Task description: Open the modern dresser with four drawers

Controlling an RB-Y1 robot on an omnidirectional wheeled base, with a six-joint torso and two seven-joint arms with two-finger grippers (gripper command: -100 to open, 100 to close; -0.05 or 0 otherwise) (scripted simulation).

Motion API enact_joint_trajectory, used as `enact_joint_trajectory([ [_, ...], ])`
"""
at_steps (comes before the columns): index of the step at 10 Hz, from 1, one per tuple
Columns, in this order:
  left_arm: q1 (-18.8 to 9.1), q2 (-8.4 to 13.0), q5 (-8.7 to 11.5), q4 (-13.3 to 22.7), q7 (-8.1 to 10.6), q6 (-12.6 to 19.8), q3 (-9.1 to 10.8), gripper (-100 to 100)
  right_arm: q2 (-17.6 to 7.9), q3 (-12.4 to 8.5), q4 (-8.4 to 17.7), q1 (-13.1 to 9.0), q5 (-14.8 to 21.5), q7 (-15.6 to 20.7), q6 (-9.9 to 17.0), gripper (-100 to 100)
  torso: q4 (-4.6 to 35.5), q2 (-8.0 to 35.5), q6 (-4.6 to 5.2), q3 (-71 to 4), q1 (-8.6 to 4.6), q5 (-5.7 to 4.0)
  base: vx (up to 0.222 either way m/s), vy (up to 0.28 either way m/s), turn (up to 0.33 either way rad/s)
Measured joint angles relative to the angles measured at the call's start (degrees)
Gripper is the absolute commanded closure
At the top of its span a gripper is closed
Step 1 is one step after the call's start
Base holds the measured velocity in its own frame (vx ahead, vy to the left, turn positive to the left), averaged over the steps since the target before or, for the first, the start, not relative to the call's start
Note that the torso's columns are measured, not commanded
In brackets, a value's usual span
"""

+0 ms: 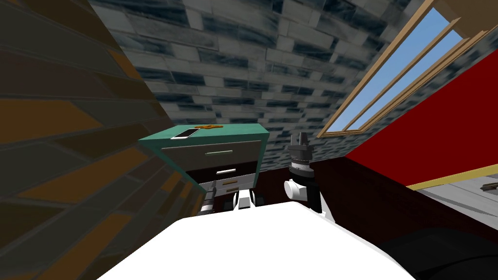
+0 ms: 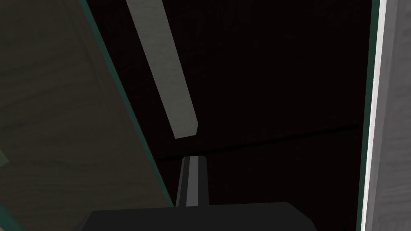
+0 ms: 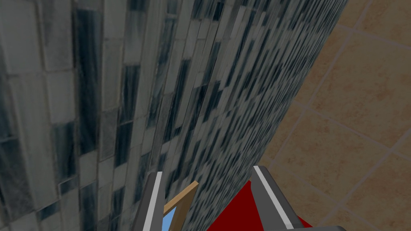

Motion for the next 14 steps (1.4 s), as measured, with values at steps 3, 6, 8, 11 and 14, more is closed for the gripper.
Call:
enact_joint_trajectory([
  [3,0.46,1.25,-0.05,-0.61,0.20,0.40,-0.11,-100,0.00,-0.01,-0.01,0.02,0.00,0.00,0.00,0,-0.16,-0.53,-0.01,-0.35,0.14,0.04,-0.031,-0.010,0.000],
  [6,0.44,4.68,-0.01,-1.29,0.26,0.89,-0.07,-100,-0.01,-0.01,-0.01,0.03,0.00,0.00,-0.01,0,-0.06,-0.21,0.00,-0.14,0.04,0.01,0.042,-0.015,-0.003],
  [8,0.09,5.07,0.07,-2.66,0.25,2.71,0.03,-100,0.00,0.00,-0.01,0.03,0.00,0.00,-0.01,0,-0.08,-0.26,0.00,-0.17,-0.04,-0.01,0.096,-0.047,-0.006],
  [11,-0.60,3.39,0.25,-3.77,0.40,5.01,0.22,-100,0.00,-0.01,-0.01,0.03,0.00,0.00,-0.01,0,-0.02,-0.02,-0.01,-0.04,0.12,0.03,0.053,-0.030,-0.002],
  [14,-0.78,0.87,0.28,-3.84,0.42,5.48,0.26,-100,-0.01,-0.01,-0.01,0.02,0.00,0.00,0.00,0,-0.02,-0.06,-0.01,-0.05,0.11,0.03,0.017,-0.004,-0.005],
])
